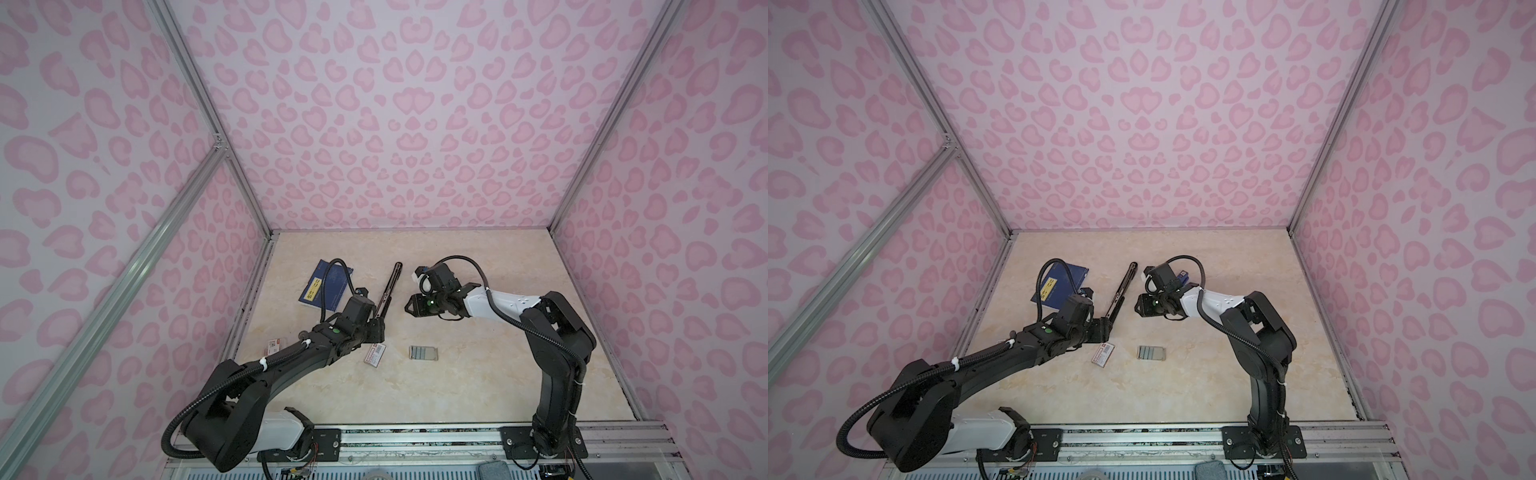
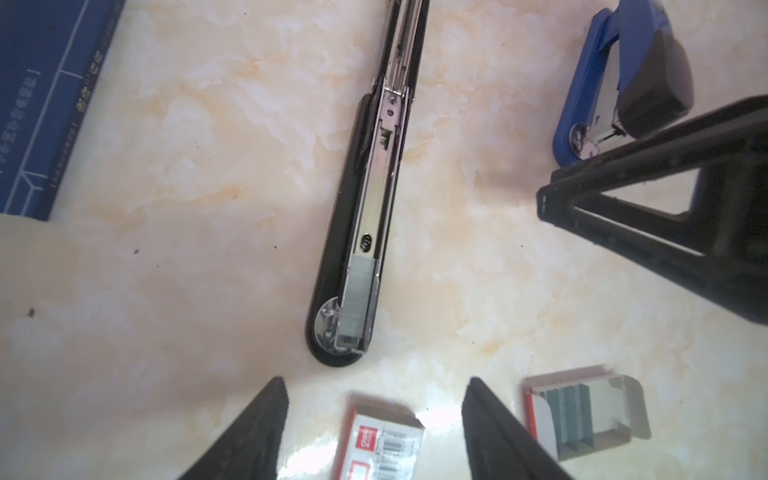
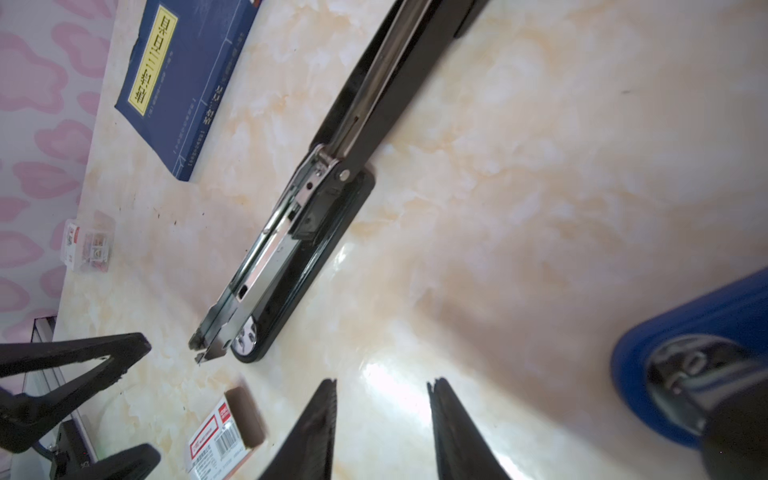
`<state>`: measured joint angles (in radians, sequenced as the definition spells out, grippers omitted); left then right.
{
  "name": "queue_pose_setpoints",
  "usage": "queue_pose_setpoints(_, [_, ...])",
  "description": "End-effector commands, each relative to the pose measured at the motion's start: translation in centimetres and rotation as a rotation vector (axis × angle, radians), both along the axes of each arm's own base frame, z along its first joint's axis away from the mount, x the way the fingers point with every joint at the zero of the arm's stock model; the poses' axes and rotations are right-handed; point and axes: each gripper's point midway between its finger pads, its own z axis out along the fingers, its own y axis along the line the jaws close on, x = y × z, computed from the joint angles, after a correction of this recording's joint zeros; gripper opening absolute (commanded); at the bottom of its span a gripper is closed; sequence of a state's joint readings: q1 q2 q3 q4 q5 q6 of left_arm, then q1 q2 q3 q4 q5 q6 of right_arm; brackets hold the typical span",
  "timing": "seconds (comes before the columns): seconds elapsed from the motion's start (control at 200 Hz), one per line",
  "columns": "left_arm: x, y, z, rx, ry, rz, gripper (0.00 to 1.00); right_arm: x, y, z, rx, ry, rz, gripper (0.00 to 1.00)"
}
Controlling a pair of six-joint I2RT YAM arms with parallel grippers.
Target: Load the staples into the stapler
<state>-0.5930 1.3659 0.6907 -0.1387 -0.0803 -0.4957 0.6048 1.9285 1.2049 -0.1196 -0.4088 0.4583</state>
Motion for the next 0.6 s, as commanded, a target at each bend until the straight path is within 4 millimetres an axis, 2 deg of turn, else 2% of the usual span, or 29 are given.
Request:
queue_pose_setpoints(0.0, [2.0,-0.7,1.0,0.026,-0.065,-0.003,0.71,1.6,-0.8,-0.6,0.002,-0.013,-0.056,0.4])
queue_pose_setpoints(0.13, [3.7,-1.5,1.2,0.046,-0.077,-0.003,0.72,3.3,-3.3,-1.6,-0.035,-0.003,-0.157,0.4])
queue_pose_setpoints(0.285, [6.3,-3.0,0.9,0.089,-0.073,-0.028,0.72,4.8,-6.7,-1.8,-0.09,-0.03,-0.265,0.4])
queue_pose_setpoints(0.51, [10.8,-5.0,0.2,0.13,-0.076,-0.045,0.73,5.7,-10.8,-2.1,-0.146,-0.037,-0.371,0.4])
queue_pose_setpoints(0.595, [12.7,-5.7,0.0,0.129,-0.073,-0.055,0.73,5.6,-11.2,-1.5,-0.138,-0.044,-0.37,0.41])
